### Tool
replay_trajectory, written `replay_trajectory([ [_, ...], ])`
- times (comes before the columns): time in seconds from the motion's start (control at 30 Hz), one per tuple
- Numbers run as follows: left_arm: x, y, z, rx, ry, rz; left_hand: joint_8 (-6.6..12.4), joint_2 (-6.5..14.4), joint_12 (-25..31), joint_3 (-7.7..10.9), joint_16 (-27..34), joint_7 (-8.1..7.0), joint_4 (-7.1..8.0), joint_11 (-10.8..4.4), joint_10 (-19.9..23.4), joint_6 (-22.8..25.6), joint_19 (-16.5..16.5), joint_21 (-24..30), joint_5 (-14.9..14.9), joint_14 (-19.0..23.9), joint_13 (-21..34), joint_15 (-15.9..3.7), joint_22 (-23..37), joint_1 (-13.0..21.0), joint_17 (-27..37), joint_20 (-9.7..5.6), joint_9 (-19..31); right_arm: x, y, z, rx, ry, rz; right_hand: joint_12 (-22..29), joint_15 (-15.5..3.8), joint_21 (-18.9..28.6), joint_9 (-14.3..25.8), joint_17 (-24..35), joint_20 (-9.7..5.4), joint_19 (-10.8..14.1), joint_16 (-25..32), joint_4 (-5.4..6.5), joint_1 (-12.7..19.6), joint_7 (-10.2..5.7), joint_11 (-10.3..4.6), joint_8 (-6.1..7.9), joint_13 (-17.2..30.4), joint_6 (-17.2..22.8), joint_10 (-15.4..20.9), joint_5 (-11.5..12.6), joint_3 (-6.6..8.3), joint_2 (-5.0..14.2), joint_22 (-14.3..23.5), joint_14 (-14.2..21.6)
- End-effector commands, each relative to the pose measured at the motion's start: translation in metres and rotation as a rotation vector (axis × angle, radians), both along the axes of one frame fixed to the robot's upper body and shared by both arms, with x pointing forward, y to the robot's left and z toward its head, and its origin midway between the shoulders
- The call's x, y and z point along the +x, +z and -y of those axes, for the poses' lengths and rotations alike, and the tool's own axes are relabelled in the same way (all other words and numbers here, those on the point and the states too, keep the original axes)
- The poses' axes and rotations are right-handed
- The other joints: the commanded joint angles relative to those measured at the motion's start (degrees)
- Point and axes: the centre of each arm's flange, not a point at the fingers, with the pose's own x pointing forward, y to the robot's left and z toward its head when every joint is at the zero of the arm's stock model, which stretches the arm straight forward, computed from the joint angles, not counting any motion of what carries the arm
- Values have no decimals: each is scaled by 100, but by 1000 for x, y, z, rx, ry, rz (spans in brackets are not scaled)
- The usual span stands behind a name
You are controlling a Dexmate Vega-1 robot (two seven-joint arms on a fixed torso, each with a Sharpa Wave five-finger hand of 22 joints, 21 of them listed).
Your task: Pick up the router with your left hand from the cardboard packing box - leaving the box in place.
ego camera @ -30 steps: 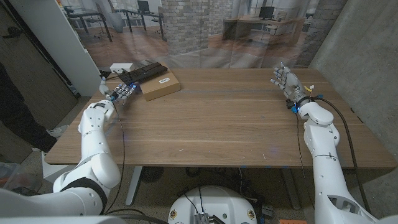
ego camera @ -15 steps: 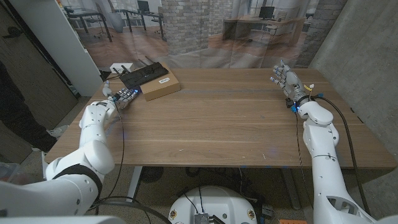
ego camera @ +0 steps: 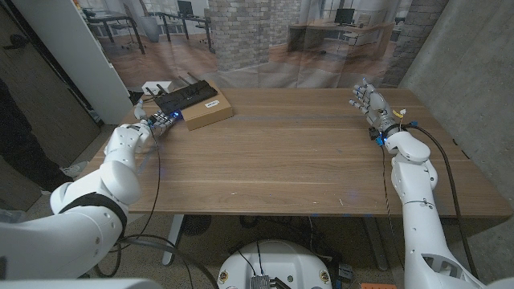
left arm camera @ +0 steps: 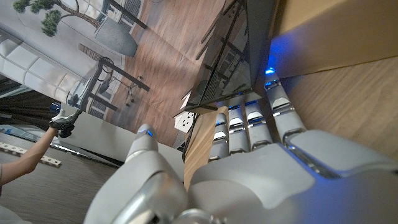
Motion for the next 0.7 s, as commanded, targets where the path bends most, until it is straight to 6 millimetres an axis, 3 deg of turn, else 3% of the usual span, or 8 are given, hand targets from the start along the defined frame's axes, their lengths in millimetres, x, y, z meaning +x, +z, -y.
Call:
replay_trajectory([
  [0.03, 7, 24, 1, 43, 4, -94, 62, -70, 87, -12, 90, 218, -10, -68, 331, 321, 324, 38, 25, 369, 14, -51, 7, 182, 3, -1, 17, 0, -3, 6, 9, -3, 3, 46, 16, 27, 9, 20, 1, 65, 28, -15, -20, -5, 6, 23, 18, 43, 61, 38, -26, -3, 20, 40],
  [0.17, 7, 30, -1, 73, 45, -181, 128, -144, 191, 5, 178, 133, -42, -207, 810, 756, 793, 117, 37, 899, 41, -204, 3, 502, 10, -12, 37, 0, -3, 8, 4, -2, 5, 49, 13, 27, 9, 20, 6, 69, 31, -16, -21, -13, 12, 27, 19, 58, 75, 40, -27, -5, 20, 56],
  [0.23, 7, 32, -2, 92, 83, -205, 232, -189, 300, 26, 241, 37, -44, -350, 1163, 1176, 1058, 147, 35, 1287, 103, -317, -2, 738, 18, -12, 71, 0, -3, 9, 3, -4, 7, 50, 5, 28, 9, 20, 6, 75, 32, -16, -22, -15, 5, 26, 19, 62, 84, 41, -27, -6, 20, 63],
  [0.37, 6, 33, -2, 134, 116, -263, 521, -251, 433, 59, 405, 47, -26, -544, 1700, 1850, 1533, 210, 32, 2103, 240, -540, -6, 1133, 39, -38, 205, -2, -3, 11, -3, -10, 4, 61, 0, 30, 10, 19, 5, 89, 35, -17, -24, -25, 6, 32, 19, 84, 123, 43, -29, -8, 20, 81],
  [0.43, 5, 33, -3, 151, 136, -299, 693, -233, 551, 99, 514, 44, -51, -622, 2044, 2142, 1799, 271, 32, 2501, 332, -687, -2, 1377, 74, -147, 280, -2, -2, 12, -7, -12, 6, 60, -5, 31, 10, 19, 4, 95, 37, -17, -24, -22, 5, 32, 19, 88, 124, 43, -29, -9, 20, 88],
  [0.47, 5, 34, -3, 163, 146, -299, 796, -200, 629, 101, 584, -45, -31, -682, 2220, 2302, 1839, 275, 24, 2659, 383, -755, 2, 1445, 125, -207, 320, -3, -2, 13, -9, -14, 6, 62, -4, 31, 10, 19, 5, 97, 36, -17, -24, -28, 6, 32, 19, 89, 132, 44, -29, -9, 20, 91],
  [0.53, 5, 34, -3, 182, 162, -301, 981, -176, 856, 64, 720, -120, -16, -884, 2581, 2515, 2062, 344, 4, 2941, 537, -865, 11, 1576, 245, -313, 415, -3, -2, 14, -8, -16, 5, 62, -4, 31, 10, 19, 1, 99, 35, -18, -25, -28, 5, 38, 19, 109, 137, 45, -30, -11, 20, 93],
  [0.7, 4, 38, -4, 244, 193, -335, 1150, -179, 1048, -5, 942, -194, -25, -941, 2724, 2636, 2271, 409, -12, 3327, 730, -1000, 11, 1727, 421, -415, 531, -4, -2, 16, -13, -14, 12, 59, -5, 30, 10, 19, 1, 104, 35, -20, -25, -38, 2, 36, 19, 114, 142, 47, -31, -13, 20, 104],
])
